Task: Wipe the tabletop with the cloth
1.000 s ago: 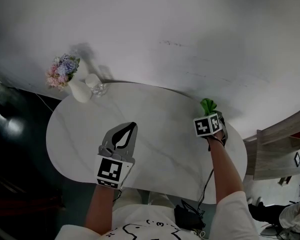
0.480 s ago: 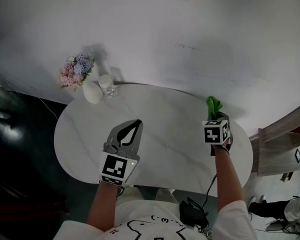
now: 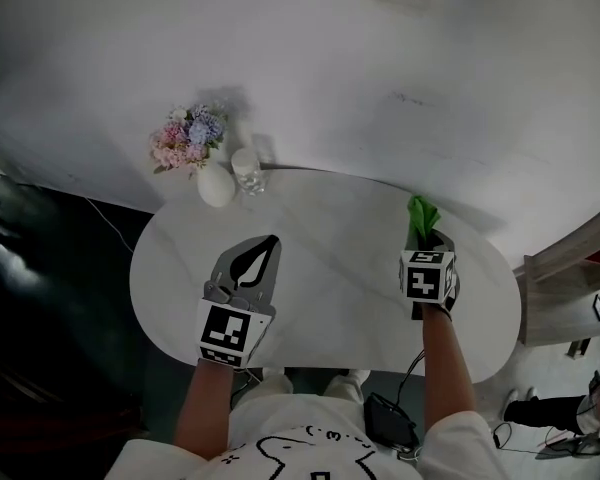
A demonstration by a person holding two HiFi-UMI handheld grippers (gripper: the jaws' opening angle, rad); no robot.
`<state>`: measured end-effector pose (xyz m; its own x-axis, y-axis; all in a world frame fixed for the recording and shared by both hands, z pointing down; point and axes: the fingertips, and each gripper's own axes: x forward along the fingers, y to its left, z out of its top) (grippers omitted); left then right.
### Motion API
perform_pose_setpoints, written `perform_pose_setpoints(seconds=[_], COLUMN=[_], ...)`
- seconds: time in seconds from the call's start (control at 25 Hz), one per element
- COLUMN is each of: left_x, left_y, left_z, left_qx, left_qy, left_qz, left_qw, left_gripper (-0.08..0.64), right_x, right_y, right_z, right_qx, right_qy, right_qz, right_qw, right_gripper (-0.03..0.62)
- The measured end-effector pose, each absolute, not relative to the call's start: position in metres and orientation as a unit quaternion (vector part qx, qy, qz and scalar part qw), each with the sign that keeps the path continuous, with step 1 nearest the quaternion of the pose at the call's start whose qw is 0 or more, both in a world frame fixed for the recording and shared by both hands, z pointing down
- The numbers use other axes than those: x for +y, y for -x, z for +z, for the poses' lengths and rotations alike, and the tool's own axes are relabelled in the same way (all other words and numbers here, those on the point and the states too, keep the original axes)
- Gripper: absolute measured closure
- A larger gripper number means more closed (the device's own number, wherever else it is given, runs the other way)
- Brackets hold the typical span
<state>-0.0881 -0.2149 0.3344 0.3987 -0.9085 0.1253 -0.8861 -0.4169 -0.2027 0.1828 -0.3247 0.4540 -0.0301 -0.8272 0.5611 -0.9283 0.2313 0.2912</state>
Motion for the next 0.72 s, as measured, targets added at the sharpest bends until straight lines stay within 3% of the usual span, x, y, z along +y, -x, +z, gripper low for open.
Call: perform_pose_setpoints(seconds=[0.72], left_x=[-0.188], left_y=[0.212], left_z=[0.330], left_qx=[0.579], left_qy=[0.810], left_qz=[-0.079], left_qw=[0.056], left_gripper=[0.541], right_x=[-0.285], right_y=[-0.029], right_z=[0.443], right_qx=[-0.766], right_qy=[-0.580], right_qz=[0.081], right_qw=[0.264], right_gripper=[0.548])
